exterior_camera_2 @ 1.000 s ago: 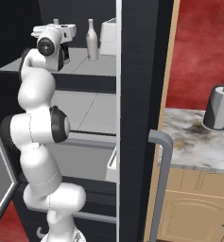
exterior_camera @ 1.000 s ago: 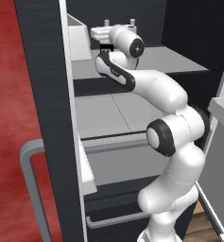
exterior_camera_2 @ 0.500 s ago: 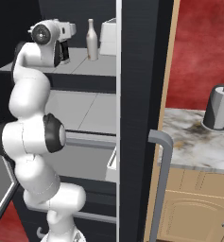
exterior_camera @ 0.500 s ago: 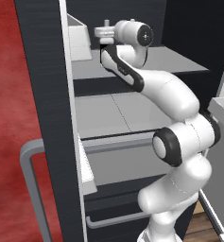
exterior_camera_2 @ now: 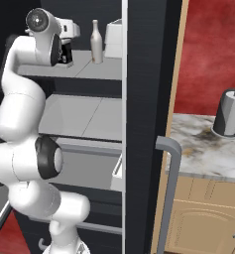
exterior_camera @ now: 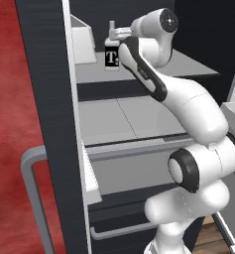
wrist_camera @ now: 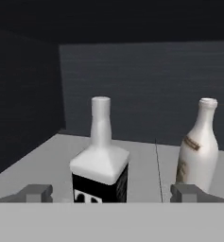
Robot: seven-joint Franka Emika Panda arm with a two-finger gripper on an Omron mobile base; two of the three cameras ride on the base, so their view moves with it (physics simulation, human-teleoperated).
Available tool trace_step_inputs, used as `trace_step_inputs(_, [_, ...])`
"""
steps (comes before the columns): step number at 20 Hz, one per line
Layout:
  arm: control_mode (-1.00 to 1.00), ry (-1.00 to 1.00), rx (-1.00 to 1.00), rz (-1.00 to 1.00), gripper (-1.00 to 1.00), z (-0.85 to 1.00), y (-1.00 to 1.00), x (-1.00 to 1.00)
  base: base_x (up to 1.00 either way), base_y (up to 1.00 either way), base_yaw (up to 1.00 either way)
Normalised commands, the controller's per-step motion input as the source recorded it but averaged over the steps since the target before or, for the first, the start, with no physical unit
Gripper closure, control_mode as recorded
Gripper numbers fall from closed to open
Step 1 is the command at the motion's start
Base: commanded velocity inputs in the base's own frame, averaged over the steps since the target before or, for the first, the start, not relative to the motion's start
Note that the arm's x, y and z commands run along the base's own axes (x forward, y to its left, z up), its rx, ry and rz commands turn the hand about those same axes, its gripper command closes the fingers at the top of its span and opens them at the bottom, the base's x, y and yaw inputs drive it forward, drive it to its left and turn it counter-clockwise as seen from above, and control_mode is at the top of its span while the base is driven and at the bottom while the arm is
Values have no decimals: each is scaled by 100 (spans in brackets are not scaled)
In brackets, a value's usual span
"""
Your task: Place the liquors on the top shelf of the fridge to keep them out of children's reach, and place the lime on lower shelves for easy access.
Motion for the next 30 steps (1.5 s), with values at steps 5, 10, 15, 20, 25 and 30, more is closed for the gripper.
trace_step_inputs(5, [-100, 6, -4, 0, -100, -55, -15, -72, 0, 0, 0])
trace_step_inputs(10, [-100, 0, 0, 0, -100, -68, -17, -74, 0, 0, 0])
trace_step_inputs(15, [-100, 0, 0, 0, -100, -24, -25, -80, 0, 0, 0])
trace_step_inputs(20, [-100, 0, 0, 0, -100, 0, -27, -80, 0, 0, 0])
trace_step_inputs(25, [-100, 7, 0, -1, -100, 0, -27, -70, 0, 0, 0])
trace_step_inputs(30, [-100, 16, 0, -4, -100, 2, -15, -66, 0, 0, 0])
